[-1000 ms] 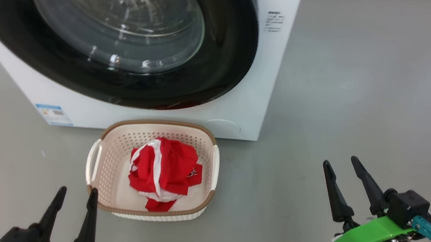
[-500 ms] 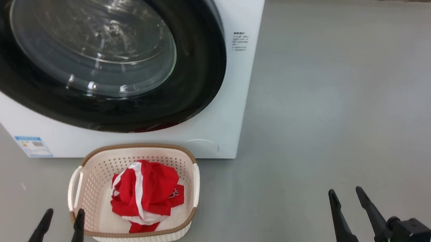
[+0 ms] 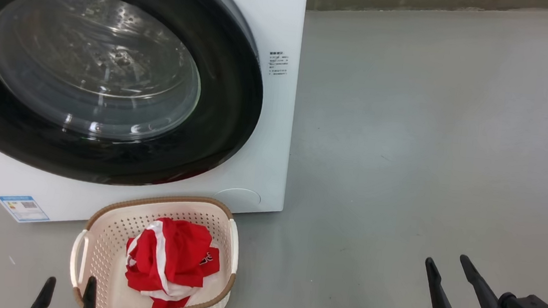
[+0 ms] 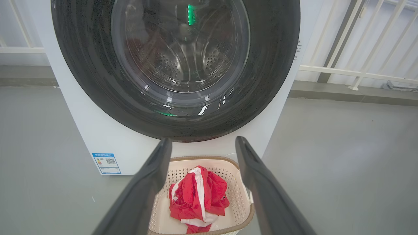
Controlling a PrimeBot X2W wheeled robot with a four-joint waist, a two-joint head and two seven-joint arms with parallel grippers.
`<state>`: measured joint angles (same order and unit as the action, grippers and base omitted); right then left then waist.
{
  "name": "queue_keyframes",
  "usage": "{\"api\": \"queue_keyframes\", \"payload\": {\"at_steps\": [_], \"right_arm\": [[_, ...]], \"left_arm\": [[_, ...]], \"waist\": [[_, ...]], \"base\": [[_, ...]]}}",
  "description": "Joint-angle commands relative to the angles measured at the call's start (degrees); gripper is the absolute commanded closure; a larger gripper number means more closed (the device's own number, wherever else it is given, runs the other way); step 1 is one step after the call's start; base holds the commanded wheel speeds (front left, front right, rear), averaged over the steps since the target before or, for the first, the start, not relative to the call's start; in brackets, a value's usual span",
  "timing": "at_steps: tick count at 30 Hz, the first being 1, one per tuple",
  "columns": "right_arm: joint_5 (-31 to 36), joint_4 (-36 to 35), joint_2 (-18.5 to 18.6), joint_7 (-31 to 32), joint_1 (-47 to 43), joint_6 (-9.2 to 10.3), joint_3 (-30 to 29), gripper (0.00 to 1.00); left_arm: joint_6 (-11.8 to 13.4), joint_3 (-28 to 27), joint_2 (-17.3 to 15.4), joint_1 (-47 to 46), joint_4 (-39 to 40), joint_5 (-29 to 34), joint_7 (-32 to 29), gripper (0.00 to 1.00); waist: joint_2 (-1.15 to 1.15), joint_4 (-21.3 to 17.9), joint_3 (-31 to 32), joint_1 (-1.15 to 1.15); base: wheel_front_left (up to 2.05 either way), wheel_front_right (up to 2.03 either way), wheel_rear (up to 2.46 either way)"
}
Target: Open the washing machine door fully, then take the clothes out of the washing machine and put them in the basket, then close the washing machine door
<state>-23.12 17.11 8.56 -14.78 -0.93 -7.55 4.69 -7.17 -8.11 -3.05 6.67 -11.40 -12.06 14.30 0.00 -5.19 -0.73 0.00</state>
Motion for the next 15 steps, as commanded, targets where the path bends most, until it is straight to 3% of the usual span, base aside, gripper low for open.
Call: {"api": "queue_keyframes", "payload": {"at_steps": [1, 15], "right_arm": [[0.6, -1.5, 0.9, -0.2, 0.3, 0.06, 1.0, 0.0], [0.7, -1.8, 0.9, -0.2, 0.1, 0.06, 0.8, 0.0]], "left_arm": [[-0.3, -2.2, -0.8, -0.4, 1.7, 0.4, 0.7, 0.0], [-0.3, -2.5, -0.6, 0.0, 1.9, 0.1, 0.7, 0.0]], "waist": [[0.0, -0.2, 0.0, 0.0], [0.0, -0.7, -0.1, 0.0]], "base": [[0.0, 0.0, 0.0], [0.0, 0.0, 0.0]]}}
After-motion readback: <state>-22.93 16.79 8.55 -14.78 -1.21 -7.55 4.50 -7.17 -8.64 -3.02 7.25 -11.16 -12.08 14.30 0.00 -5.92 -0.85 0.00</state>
